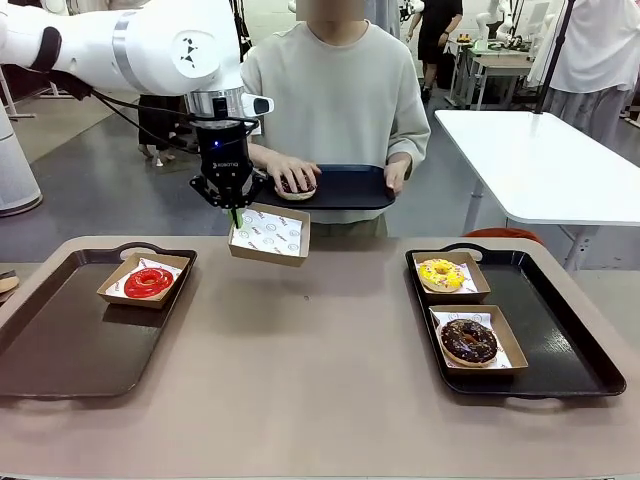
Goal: Individually package the donuts and arrange them on the tray.
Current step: Place the picked Paper togo box on the Handle tray while simultaneously picking up another Paper togo box from the table with the other hand.
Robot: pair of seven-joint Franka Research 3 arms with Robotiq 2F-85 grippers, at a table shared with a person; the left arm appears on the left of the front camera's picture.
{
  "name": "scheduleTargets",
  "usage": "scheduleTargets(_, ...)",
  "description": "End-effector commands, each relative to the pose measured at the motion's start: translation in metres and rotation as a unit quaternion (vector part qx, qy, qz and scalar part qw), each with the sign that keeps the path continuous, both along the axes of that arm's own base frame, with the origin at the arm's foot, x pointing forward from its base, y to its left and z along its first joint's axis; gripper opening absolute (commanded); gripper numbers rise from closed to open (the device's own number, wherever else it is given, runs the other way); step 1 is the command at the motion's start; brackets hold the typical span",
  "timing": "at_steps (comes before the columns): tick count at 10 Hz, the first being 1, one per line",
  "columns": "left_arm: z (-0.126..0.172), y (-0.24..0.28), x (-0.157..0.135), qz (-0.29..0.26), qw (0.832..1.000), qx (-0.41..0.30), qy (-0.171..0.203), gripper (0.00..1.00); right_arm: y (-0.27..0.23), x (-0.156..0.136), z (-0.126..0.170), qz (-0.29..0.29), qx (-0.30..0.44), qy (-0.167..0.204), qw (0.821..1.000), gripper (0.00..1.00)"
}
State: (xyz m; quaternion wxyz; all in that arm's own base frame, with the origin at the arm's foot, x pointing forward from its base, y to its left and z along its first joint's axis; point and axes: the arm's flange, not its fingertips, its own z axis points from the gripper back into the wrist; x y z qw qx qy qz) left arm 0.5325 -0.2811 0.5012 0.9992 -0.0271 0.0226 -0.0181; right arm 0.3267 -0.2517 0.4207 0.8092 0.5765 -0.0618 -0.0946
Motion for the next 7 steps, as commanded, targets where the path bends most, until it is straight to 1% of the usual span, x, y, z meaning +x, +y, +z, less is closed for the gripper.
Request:
scheduleTargets(1,0.0043,-0.0047,0.0087,-0.002,1.0,0.02,0.003,0.0,0.0061,-0.0029,-0.0022,-0.005,0.0,-0.019,1.0,1.0)
scheduleTargets(2,0.0,0.0,0.0,0.0,1.0,0.0,0.0,0.0,0.0,0.0,0.0,0.0,0.0,0.0,1.0,1.0)
scheduleTargets(7,0.0,0.0,0.0,0.0,1.0,0.0,0.0,0.0,0.0,0.0,0.0,0.0,0.0,0.0,1.0,1.0)
